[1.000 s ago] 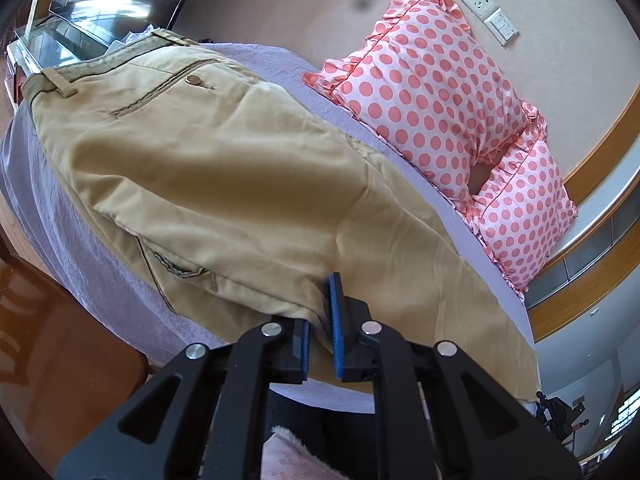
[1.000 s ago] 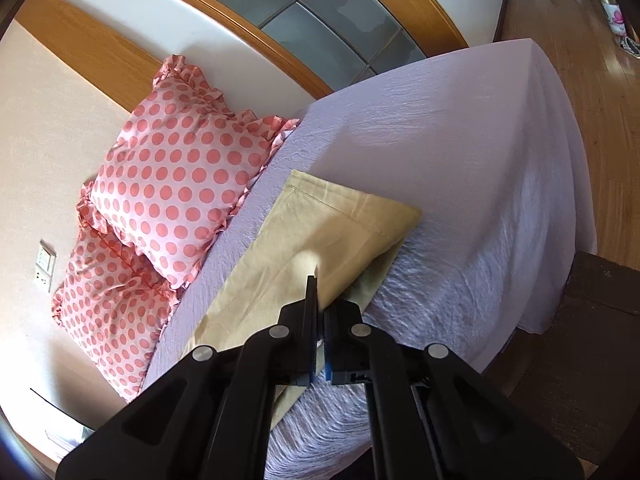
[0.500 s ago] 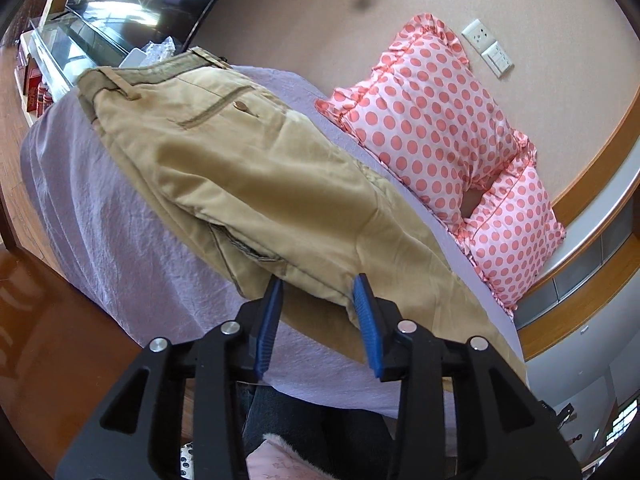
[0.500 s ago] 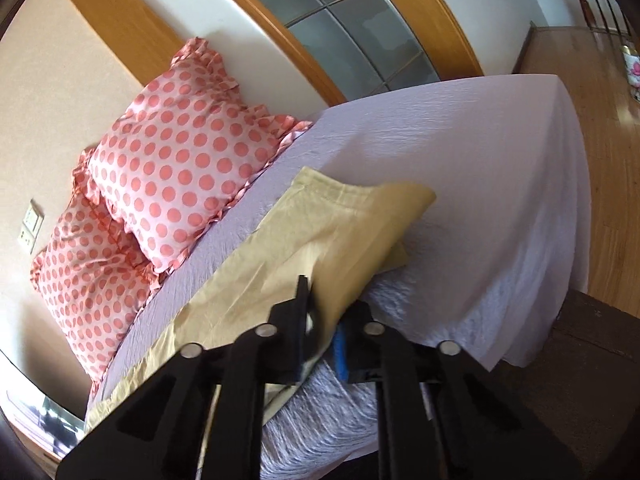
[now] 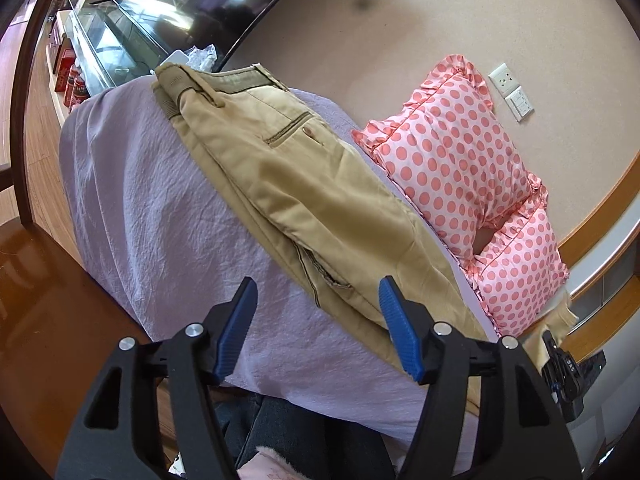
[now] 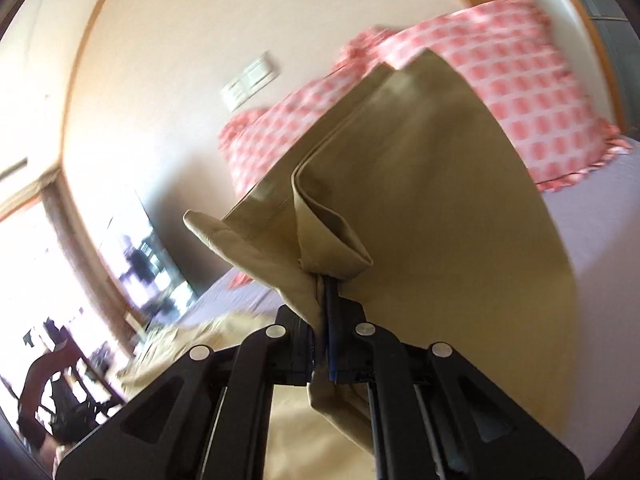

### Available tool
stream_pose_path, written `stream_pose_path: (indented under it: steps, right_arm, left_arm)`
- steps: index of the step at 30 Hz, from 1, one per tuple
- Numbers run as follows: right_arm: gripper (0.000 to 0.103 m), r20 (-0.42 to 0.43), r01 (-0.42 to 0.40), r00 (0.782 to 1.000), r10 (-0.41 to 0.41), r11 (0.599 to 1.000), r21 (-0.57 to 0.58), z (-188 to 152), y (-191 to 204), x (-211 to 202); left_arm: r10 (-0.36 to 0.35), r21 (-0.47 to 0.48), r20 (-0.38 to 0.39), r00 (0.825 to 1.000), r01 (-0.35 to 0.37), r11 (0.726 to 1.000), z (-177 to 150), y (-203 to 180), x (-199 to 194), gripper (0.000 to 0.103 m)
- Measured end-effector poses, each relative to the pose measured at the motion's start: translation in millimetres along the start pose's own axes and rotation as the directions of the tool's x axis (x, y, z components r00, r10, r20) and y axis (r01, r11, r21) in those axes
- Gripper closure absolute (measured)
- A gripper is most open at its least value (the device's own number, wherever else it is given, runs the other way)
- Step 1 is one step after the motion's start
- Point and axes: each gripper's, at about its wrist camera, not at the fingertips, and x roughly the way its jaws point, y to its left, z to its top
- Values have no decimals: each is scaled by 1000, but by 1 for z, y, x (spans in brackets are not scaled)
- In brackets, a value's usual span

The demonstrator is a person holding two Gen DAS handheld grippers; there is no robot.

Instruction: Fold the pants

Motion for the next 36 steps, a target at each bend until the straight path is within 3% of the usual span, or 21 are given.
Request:
stream_pose_path:
  steps: [3,4,5,6,8,13,18,25,30,32,33,35,36]
  right_arm:
    - [92,-248,-104,967,61,981,-161,-42,51,52]
    - [86,-305,-108,951,40,972,-209,-57,62,62]
    - [71,-341,-105,940,19,966,-237,-67,67,69]
    - [55,-359,-105,933,12,964,-243,-74,69,70]
    - [40,-354,-119,934,37,970,-214,-76,66,66]
    - [29,-307,-78,952,20,981,-176,-57,55,61]
    - [29,-326,-55,945,7,989,-139,-63,48,66]
    - [27,-346,-68,938,21,990,-124,-69,49,72]
    - [27,-345,-75,938,31,991,-114,-69,46,72]
    - [26,-345,-80,938,39,991,-107,-70,45,72]
    - [26,-345,-82,937,42,991,-103,-70,44,73]
    - [26,-344,-86,938,48,991,-98,-70,43,72]
    - [26,-341,-88,939,50,991,-97,-69,42,71]
  left_arm:
    - [-23,35,-9,1000,24,999,-3,-5,-1,27]
    - [-34,48,-16,999,35,998,-4,-7,-1,27]
    - [-46,67,-20,999,47,997,-5,-10,0,26]
    - [-50,87,-24,998,52,995,-6,-14,0,24]
    - [-41,129,-24,999,44,991,-8,-22,2,20]
    - [-29,166,-60,998,39,985,-11,-34,19,18]
    - [-42,140,-93,995,55,989,-8,-36,35,18]
    - [-27,41,-76,997,30,999,18,-31,39,15]
    - [40,-33,61,997,-38,999,49,-12,22,16]
    - [81,-46,72,994,-78,996,64,-3,29,16]
    - [107,-56,71,992,-103,993,70,2,34,25]
    - [122,-87,75,990,-115,989,83,9,39,30]
    - [127,-106,77,989,-119,987,90,14,41,38]
